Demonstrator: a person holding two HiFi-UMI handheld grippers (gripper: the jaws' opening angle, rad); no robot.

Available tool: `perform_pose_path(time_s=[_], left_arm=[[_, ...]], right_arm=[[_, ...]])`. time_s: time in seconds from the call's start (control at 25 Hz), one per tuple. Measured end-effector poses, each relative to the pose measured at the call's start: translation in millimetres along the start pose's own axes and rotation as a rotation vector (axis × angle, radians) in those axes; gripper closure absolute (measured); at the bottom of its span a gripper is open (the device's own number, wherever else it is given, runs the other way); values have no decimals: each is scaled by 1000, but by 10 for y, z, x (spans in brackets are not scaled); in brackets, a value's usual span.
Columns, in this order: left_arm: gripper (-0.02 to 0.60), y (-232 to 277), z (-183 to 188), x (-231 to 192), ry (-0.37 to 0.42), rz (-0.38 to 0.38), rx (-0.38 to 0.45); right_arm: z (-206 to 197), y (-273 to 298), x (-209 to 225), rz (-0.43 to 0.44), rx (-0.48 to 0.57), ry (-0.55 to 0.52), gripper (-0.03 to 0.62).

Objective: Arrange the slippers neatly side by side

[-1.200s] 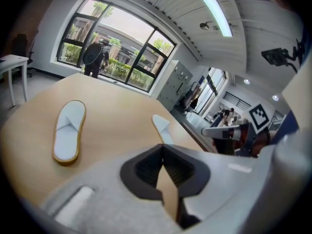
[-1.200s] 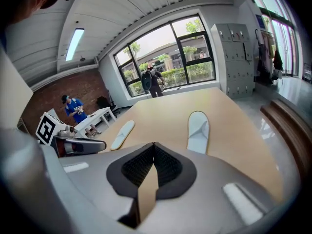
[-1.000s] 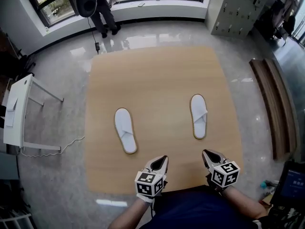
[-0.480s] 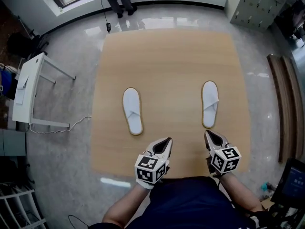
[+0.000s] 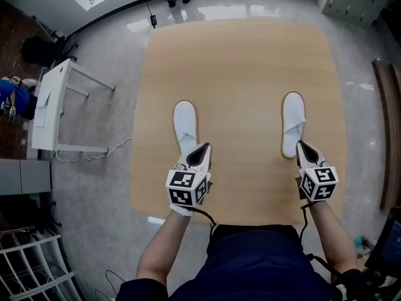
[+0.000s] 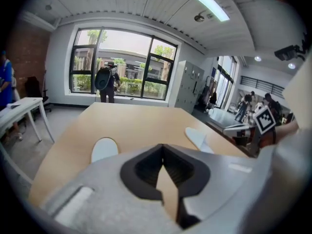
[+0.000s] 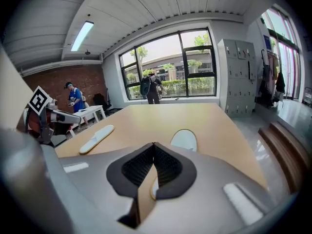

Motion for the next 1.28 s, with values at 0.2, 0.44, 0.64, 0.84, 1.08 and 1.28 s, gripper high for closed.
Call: perform_pose_path(time_s=[0.2,0.44,0.64,0.84,1.08,1.28], left_arm=[[578,260,-82,-604,62,117,-50],[578,479,-264,-1144,80,182,-144],[578,662,-400,-1485,78,230,-210],[577,722,-494,-1617,67,244,-251],[577,777,-620,-1566,75,237,-288],[578,820,-762,-1588,82,235,-339]], right_arm=[[-48,278,304,-43,-32,2,583],[-205,591,482,-84,-87,2,583],[-261,814,579,-96,-120,-23,583],[-308,972,609,-99,-147,-33,583],[-450,1129,640,-101,-198,-76,583],[-668,1239,599,-87,-283,-92,583]])
Point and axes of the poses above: the fingertips, and each gripper's own axes: y forward along the fingers, x to its right, z out of its top, the point moved 1 cm from there along -y, backward along the fingers, and after that the axes turned 2 degrees about x, right-handed, at the moved point
